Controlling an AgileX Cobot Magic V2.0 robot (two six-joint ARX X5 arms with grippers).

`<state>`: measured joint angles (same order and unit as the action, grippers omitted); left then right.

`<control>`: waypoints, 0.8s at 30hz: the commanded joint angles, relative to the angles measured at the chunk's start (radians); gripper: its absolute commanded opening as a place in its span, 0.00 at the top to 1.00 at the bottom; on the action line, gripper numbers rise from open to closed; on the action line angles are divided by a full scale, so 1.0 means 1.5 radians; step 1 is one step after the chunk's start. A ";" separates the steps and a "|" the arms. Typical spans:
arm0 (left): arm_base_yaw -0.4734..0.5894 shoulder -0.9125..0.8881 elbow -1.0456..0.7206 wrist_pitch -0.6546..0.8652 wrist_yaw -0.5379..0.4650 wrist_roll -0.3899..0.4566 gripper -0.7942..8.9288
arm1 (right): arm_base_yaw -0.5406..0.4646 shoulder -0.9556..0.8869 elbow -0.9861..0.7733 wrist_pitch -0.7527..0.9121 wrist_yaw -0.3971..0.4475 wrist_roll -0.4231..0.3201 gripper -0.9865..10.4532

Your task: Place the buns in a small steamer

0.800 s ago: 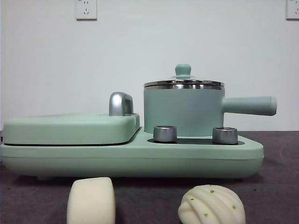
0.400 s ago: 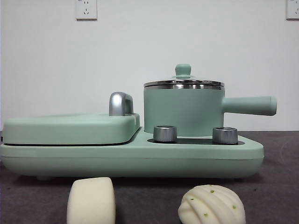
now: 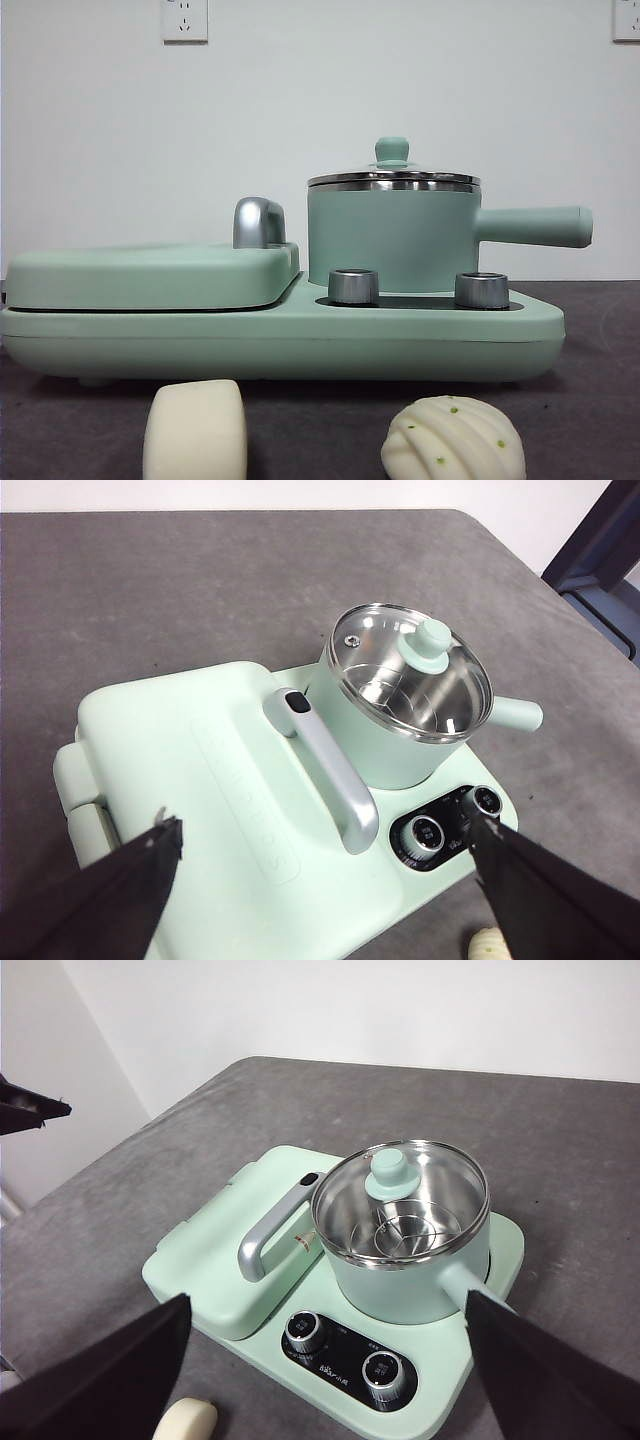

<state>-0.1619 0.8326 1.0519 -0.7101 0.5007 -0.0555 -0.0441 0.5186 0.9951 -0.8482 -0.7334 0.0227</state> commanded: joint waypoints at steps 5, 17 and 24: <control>-0.002 0.048 0.039 0.016 0.004 -0.042 0.44 | 0.008 0.002 0.011 0.006 0.000 0.008 0.53; -0.082 0.301 0.272 -0.075 0.004 -0.005 0.44 | 0.042 0.002 0.011 0.001 0.003 0.012 0.53; -0.143 0.482 0.468 -0.191 0.003 0.027 0.44 | 0.042 0.002 0.011 0.000 0.002 0.017 0.53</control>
<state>-0.3660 1.5162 1.6886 -0.9855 0.5007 -0.0437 0.0170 0.5186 0.9951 -0.8532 -0.7303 0.0341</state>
